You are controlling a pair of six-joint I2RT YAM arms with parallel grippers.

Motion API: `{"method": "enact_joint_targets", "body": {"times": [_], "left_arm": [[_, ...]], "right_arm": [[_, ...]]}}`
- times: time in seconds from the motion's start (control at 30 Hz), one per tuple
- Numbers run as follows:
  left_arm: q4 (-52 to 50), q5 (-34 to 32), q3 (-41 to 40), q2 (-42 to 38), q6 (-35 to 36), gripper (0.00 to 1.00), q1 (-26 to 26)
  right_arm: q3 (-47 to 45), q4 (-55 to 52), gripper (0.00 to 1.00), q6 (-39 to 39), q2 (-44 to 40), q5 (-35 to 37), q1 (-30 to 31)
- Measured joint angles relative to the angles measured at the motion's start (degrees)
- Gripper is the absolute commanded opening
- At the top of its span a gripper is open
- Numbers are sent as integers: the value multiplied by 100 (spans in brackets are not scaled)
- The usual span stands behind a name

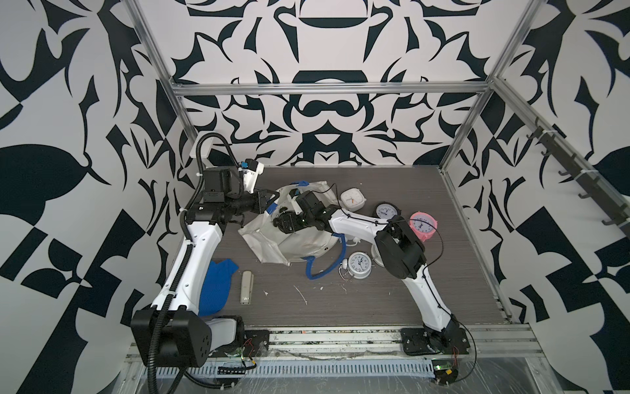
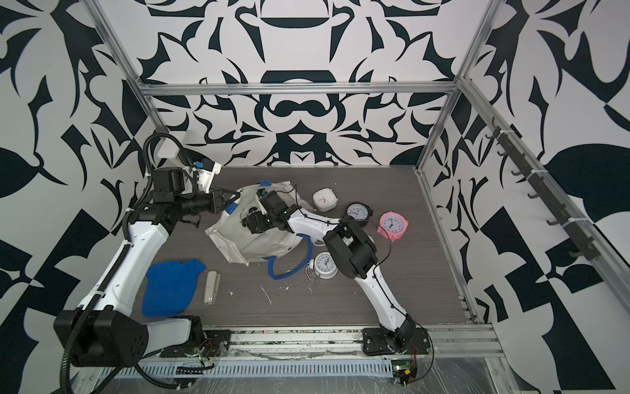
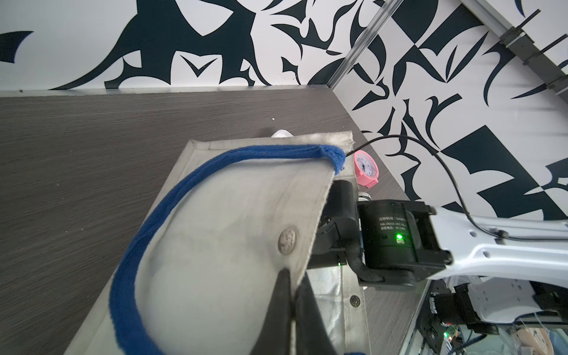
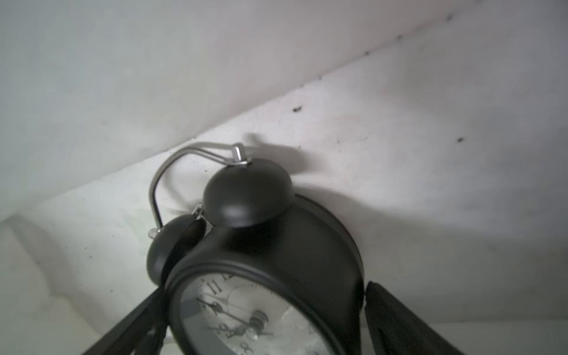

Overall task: Take the alarm clock out of the canvas bag
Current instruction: Pick up the alarm from the canvas bag.

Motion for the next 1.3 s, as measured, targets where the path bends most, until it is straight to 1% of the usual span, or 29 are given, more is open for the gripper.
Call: {"method": "enact_joint_targets", "body": {"times": [0.2, 0.47, 0.63, 0.9, 1.07, 1.3], "left_arm": [[-9, 57, 0, 0, 20, 0, 4], [-20, 109, 0, 0, 39, 0, 4], [-39, 160, 0, 0, 42, 0, 2], [-42, 190, 0, 9, 72, 0, 2], [-83, 190, 0, 15, 81, 0, 2], [-118, 238, 0, 17, 120, 0, 2]], "right_arm": [[-186, 612, 99, 245, 66, -723, -109], [-647, 1427, 99, 496, 13, -1327, -153], [-1038, 1644, 99, 678, -326, -1644, -153], [-1279, 1950, 98, 955, -778, -2094, -125], [-1274, 1766, 97, 765, -778, -2057, -90], [-957, 636, 99, -240, -776, -1272, -87]]}}
